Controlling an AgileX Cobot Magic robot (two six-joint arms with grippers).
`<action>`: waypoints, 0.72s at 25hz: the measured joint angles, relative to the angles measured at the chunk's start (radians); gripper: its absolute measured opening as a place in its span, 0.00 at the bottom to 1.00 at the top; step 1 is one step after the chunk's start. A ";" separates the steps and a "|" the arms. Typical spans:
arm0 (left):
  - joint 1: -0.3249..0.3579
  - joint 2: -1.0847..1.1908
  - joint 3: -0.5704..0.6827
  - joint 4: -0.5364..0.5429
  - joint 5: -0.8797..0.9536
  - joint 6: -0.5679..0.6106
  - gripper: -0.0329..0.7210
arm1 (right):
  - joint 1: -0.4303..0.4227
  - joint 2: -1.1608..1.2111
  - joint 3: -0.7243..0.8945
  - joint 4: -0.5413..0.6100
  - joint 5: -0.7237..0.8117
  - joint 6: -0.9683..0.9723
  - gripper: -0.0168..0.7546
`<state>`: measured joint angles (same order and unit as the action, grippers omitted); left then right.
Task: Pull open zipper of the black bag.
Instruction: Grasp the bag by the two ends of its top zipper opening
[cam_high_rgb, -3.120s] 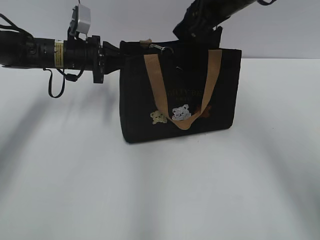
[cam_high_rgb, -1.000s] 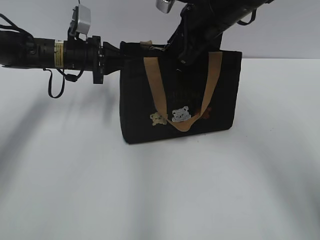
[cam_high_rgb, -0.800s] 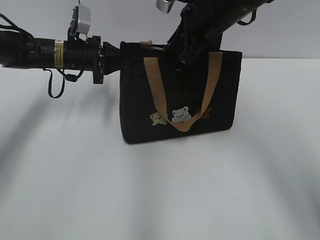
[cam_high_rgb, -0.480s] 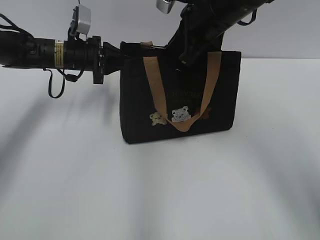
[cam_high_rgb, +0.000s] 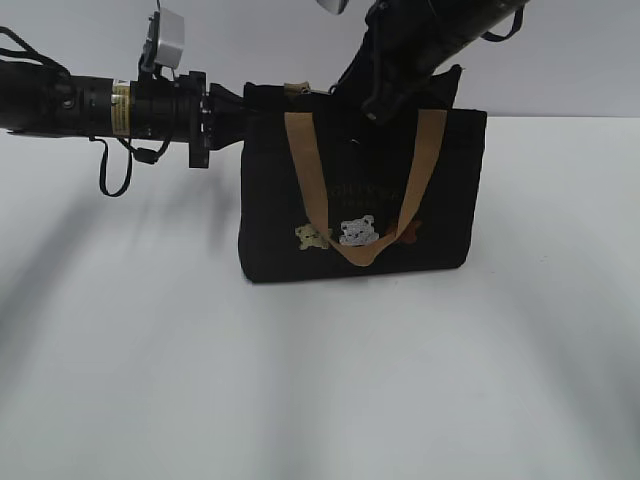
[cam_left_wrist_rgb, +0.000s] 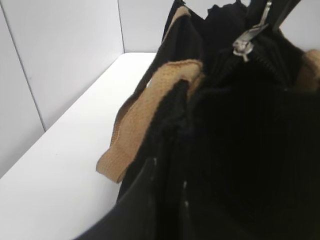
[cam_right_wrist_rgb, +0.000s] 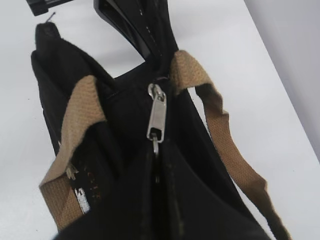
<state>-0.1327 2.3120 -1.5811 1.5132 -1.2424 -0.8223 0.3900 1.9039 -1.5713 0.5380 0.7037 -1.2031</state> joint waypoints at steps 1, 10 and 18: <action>0.000 0.000 0.000 0.000 0.000 0.000 0.07 | 0.000 -0.001 0.000 0.000 0.000 0.000 0.02; 0.000 0.000 0.000 0.000 0.004 0.000 0.07 | 0.000 0.008 0.000 0.001 0.000 0.023 0.02; 0.000 0.000 0.000 0.000 0.007 0.000 0.07 | 0.000 0.012 0.000 0.004 -0.001 0.045 0.14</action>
<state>-0.1327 2.3120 -1.5811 1.5132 -1.2352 -0.8223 0.3900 1.9156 -1.5713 0.5422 0.7032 -1.1581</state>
